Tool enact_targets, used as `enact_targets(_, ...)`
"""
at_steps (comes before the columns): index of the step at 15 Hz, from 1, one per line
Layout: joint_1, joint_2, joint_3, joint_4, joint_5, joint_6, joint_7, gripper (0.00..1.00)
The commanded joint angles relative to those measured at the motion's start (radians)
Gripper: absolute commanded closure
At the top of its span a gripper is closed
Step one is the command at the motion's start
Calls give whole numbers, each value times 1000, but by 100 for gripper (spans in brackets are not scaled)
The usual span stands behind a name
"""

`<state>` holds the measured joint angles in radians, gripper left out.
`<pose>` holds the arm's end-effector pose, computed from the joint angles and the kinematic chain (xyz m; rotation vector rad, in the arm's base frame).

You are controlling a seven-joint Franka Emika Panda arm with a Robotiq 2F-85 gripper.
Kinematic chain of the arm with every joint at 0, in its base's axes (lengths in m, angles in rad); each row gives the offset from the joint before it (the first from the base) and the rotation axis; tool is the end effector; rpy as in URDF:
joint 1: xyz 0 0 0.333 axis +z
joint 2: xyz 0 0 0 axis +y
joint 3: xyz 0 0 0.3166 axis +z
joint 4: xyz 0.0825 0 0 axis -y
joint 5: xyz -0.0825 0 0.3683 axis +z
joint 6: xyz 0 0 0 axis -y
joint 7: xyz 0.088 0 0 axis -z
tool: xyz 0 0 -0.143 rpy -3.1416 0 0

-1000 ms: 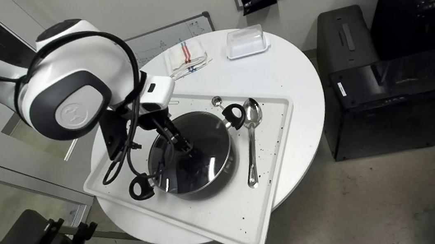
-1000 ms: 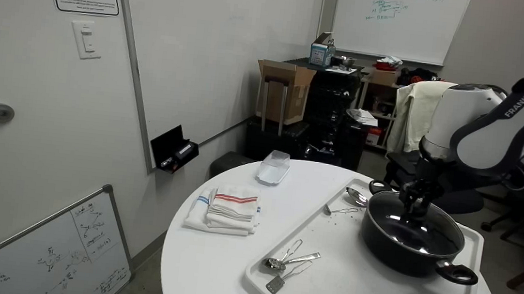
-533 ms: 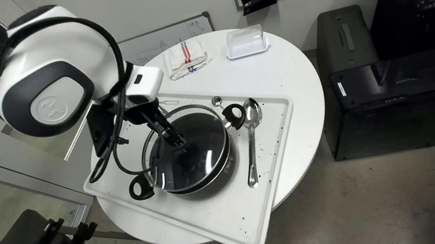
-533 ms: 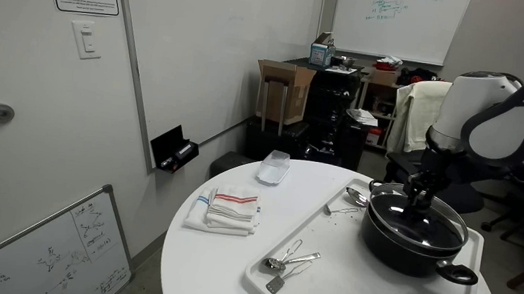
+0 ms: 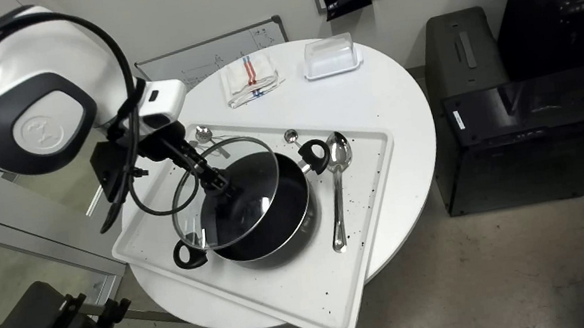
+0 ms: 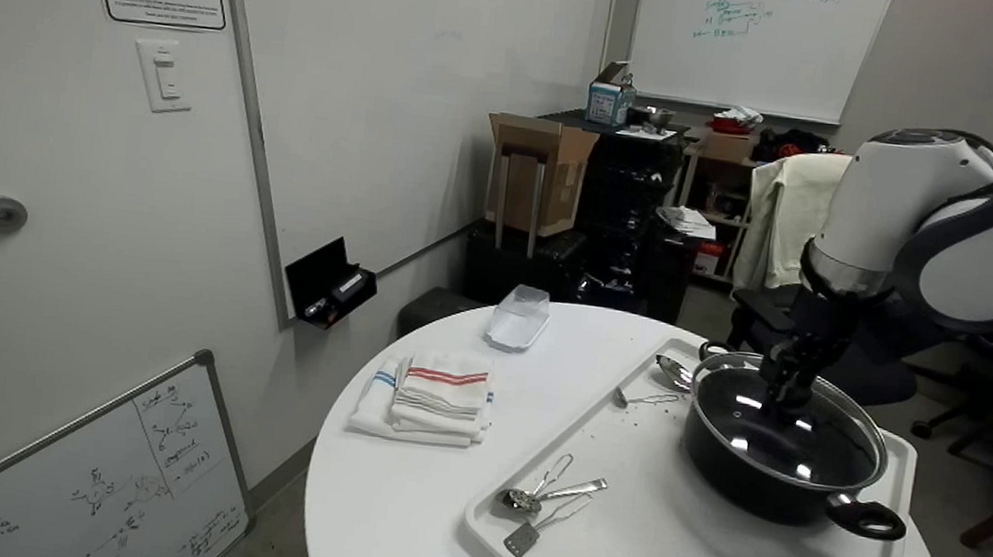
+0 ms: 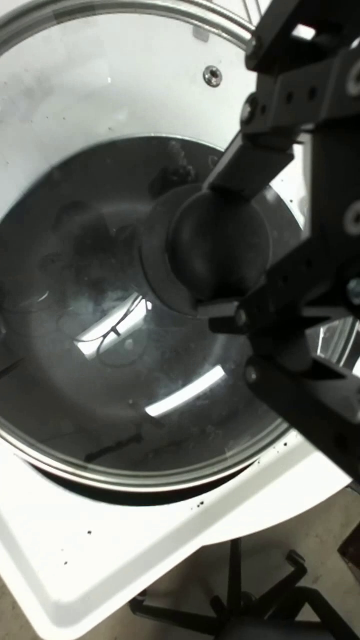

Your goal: Remove the glass lid from the pot and put it on the white tray

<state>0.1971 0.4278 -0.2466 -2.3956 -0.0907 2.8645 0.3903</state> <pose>0.4953 -0.0304 0.1298 2.9813 -0.4949 0.1066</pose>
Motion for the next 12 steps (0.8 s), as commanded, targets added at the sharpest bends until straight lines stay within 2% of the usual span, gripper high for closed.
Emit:
enact_targets(1, 127, -29, -48, -18, -90, 5, 69, 74)
enact_targets(6, 291, -4, -62, 13, -178, -4, 179, 74)
enact_targets(12, 413, 64, -37, 68, -203, 5, 265, 74)
